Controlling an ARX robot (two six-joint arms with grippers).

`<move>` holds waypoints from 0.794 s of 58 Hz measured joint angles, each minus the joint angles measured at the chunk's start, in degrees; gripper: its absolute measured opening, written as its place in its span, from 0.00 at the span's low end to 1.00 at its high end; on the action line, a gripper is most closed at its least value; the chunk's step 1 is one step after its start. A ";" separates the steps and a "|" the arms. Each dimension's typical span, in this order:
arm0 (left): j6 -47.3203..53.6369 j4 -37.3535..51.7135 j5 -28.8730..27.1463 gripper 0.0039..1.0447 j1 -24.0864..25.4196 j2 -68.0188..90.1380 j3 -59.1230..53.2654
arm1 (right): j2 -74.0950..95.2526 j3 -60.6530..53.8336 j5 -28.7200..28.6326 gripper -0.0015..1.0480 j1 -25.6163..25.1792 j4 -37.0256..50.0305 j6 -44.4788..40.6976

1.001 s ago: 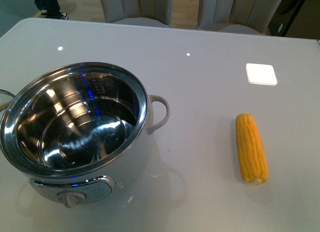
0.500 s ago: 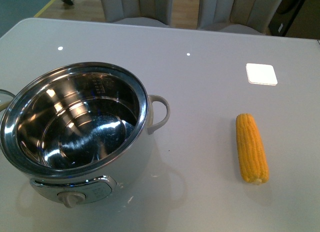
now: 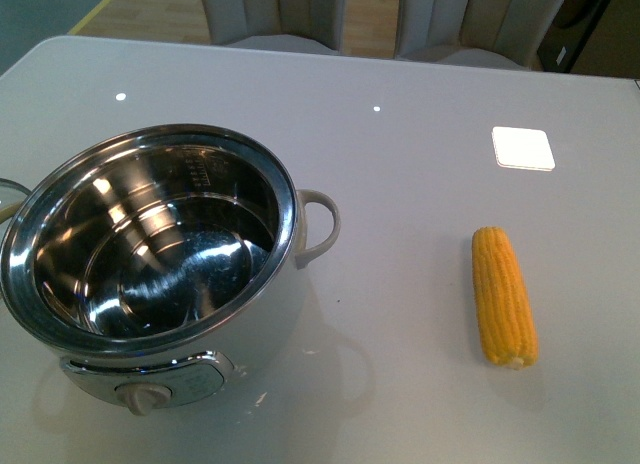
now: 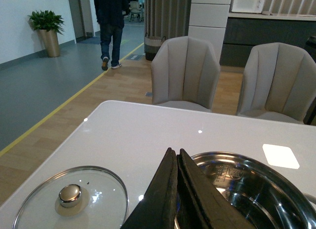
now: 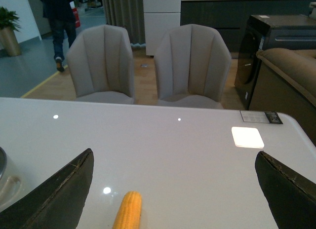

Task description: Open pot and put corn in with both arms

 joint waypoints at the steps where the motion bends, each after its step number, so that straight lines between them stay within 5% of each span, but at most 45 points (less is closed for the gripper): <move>1: 0.07 0.00 -0.02 0.09 0.00 0.00 0.00 | 0.00 0.00 0.00 0.92 0.00 0.00 0.00; 12: 0.07 0.02 -0.02 0.50 0.00 0.00 0.00 | 0.11 0.04 0.02 0.92 0.02 -0.02 0.02; 19: 0.07 0.02 0.00 0.70 0.00 0.02 0.00 | 16.74 9.49 8.46 0.92 3.15 -21.31 8.20; 28: 0.07 0.02 -0.02 0.94 0.00 0.07 0.00 | 32.37 12.13 8.81 0.92 5.55 -16.76 10.82; 46: 0.11 0.02 -0.04 0.94 0.00 0.07 0.00 | 69.66 18.40 6.97 0.92 8.61 11.63 6.43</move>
